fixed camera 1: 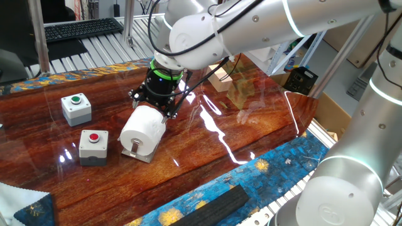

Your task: Take the roll of paper down from the shelf

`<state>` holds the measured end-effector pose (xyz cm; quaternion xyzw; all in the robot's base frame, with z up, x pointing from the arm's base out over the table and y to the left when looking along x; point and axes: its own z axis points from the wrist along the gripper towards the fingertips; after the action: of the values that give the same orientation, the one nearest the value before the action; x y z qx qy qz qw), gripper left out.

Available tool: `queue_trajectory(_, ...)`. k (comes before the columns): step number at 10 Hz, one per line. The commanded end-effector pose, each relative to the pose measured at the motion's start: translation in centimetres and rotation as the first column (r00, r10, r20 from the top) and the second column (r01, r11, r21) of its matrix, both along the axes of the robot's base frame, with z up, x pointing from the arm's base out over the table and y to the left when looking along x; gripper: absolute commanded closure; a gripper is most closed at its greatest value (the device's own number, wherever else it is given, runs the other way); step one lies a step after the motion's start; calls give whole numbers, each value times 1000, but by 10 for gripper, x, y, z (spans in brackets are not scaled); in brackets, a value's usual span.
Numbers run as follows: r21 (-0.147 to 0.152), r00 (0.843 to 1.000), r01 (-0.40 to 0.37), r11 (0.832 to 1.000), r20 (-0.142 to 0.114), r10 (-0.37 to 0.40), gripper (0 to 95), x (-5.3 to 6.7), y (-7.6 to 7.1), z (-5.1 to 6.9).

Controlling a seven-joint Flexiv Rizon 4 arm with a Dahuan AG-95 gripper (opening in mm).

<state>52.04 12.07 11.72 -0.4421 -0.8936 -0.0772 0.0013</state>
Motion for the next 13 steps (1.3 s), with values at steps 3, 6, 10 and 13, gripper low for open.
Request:
queue_trajectory(3, 1, 1000, -20, 1000, 10, 20, 0, -1, 0, 0)
queue_trajectory(6, 6, 997, -17, 1000, 71, 17, 0, -1, 0, 0)
queue_trajectory(10, 6, 997, -41, 999, 70, 41, 0, -1, 0, 0)
queue_trajectory(13, 2, 997, -70, 998, 45, 70, 0, -1, 0, 0)
